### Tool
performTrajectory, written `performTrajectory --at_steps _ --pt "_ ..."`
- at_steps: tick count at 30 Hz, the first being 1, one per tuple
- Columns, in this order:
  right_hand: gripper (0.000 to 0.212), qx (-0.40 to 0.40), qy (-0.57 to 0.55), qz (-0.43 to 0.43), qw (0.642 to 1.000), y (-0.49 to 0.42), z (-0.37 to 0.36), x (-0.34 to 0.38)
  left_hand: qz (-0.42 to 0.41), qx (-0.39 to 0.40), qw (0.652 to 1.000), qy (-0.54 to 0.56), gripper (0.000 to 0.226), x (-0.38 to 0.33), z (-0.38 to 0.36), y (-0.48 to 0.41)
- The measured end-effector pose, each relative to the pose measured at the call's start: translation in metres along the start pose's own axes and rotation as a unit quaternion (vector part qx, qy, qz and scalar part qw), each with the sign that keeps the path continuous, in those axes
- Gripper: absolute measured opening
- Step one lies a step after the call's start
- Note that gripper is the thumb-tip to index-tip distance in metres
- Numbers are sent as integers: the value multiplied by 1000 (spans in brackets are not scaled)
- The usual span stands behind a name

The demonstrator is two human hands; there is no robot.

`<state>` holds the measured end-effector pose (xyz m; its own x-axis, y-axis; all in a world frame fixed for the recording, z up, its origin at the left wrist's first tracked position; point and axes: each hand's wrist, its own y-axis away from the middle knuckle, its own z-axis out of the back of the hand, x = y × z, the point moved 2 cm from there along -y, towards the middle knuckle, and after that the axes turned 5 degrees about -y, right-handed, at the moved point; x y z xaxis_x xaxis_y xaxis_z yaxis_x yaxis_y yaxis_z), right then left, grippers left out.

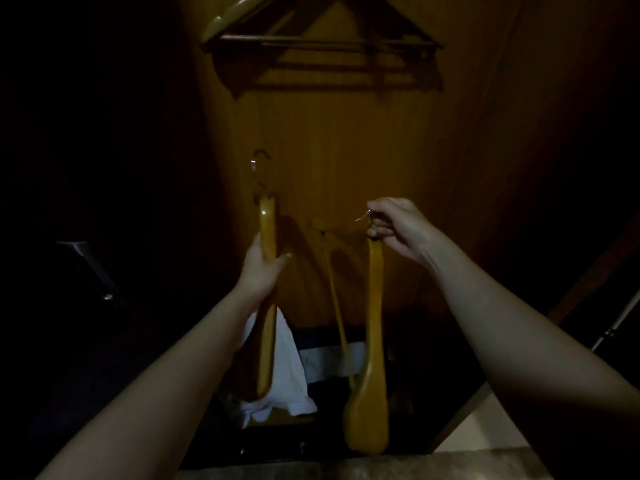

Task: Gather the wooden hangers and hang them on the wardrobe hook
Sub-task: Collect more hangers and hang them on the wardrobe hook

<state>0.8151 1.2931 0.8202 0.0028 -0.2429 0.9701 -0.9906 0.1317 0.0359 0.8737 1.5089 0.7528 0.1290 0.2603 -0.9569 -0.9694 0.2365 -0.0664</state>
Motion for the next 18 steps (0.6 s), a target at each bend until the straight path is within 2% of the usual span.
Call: performTrajectory --at_steps 5,7,9,12,14,16,18 --pt "23 27 119 0 993 -10 14 27 -69 33 995 -67 44 -16 -8 -14" --pt "21 55 126 -3 991 -15 15 30 -70 39 994 -76 46 -24 -14 -19" --pt "22 103 108 -9 989 -17 14 32 -56 58 994 -79 49 -32 -19 -25" --pt "40 198 45 -37 979 -13 13 35 -50 110 985 -122 52 -49 -25 -34" --pt "38 249 6 -54 967 -11 14 38 -49 158 976 -141 54 -58 -31 -36" --pt "35 259 -22 -55 964 -14 13 40 -37 209 965 -150 54 -60 -37 -33" --pt "35 225 -34 -51 972 -20 19 40 -5 252 954 -162 55 -56 -46 -27"
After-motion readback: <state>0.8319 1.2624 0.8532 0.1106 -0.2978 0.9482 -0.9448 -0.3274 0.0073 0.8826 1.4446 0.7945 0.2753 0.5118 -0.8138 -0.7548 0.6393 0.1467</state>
